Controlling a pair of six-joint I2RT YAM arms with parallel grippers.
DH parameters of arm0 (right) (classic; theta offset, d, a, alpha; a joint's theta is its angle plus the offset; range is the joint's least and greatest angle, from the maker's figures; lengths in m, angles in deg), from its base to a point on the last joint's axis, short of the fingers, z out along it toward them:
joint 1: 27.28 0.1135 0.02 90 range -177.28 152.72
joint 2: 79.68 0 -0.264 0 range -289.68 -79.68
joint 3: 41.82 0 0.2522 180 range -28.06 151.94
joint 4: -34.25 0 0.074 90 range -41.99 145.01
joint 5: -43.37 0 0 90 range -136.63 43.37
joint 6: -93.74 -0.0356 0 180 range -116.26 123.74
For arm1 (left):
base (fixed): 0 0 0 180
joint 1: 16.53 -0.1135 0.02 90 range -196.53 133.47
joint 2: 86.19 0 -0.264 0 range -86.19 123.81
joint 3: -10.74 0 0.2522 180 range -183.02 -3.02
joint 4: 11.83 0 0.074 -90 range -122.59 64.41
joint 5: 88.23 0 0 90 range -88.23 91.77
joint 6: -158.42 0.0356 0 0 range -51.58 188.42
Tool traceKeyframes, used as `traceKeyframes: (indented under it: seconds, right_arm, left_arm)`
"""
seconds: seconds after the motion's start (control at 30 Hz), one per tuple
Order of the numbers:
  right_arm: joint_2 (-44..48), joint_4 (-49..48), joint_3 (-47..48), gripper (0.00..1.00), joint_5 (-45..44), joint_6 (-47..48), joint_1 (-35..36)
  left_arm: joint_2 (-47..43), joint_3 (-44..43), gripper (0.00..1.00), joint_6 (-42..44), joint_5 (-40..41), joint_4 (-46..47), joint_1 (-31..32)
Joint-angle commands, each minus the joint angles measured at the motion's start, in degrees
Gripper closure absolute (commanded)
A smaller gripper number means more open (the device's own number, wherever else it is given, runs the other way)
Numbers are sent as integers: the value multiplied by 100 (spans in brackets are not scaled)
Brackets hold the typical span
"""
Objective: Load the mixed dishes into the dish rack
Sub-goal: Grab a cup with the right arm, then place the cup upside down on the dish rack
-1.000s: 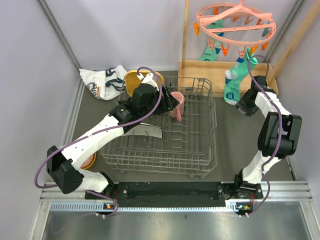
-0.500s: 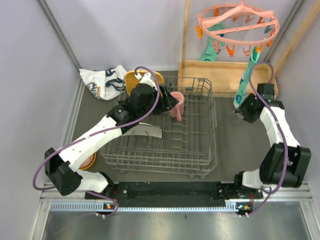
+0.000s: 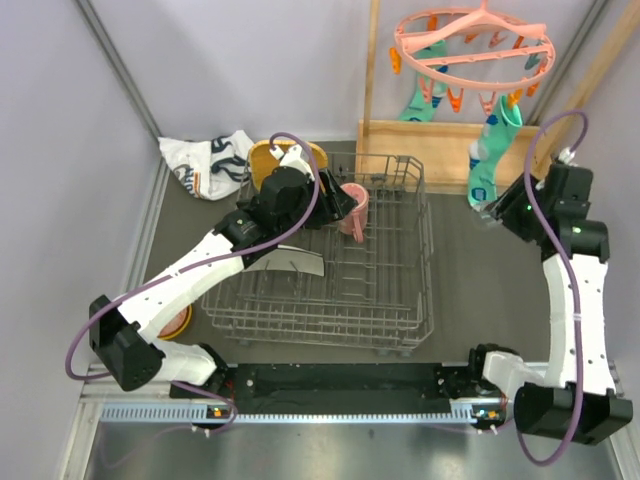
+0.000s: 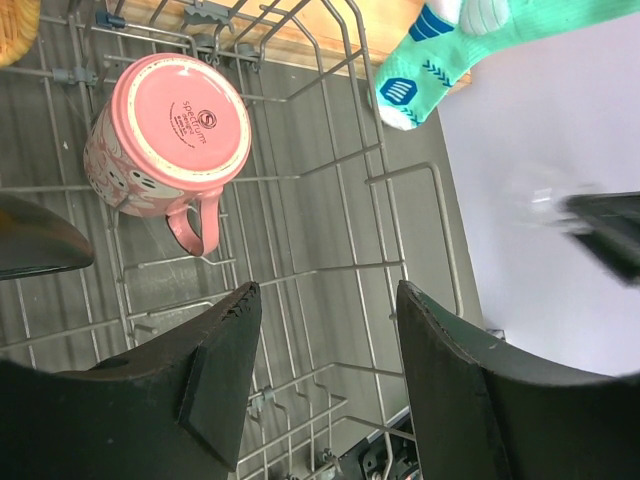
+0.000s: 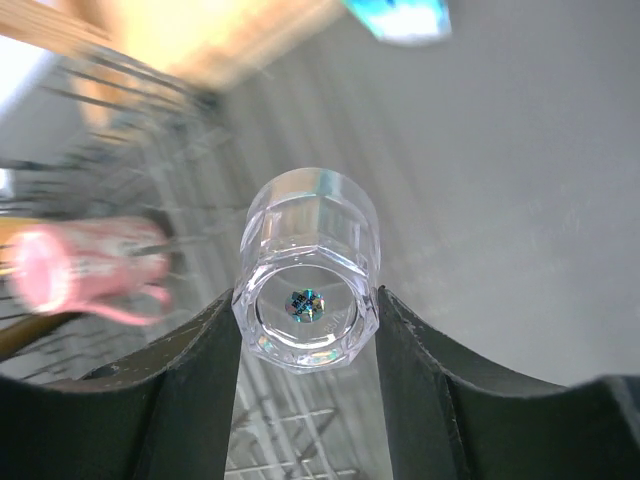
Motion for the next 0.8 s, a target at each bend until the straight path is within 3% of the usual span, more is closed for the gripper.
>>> traceKeyframes:
  seconds: [0.0,0.17,0.33,0.47,0.77]
  right_arm:
    - [229,329,1210,100,367,304,200]
    - [88,382,1948,100,1272,462,770]
    - [-70,260,1924,100,1247,515,1806]
    - [-262,119,1844,100,1422,655,2493]
    - [-1124,443,2029,100,466,1271,4461]
  left_arm:
    - [-130,-195,39,86,-43,177,-24]
    - [-156,-459,37,253,158,-182,-77]
    - [-253,-1082,35,446,466,-718,-393]
    - [-191,-2003,34,683,441,-1422,-1006]
    - [-498,-2375,29,991,151,-1897,-2018]
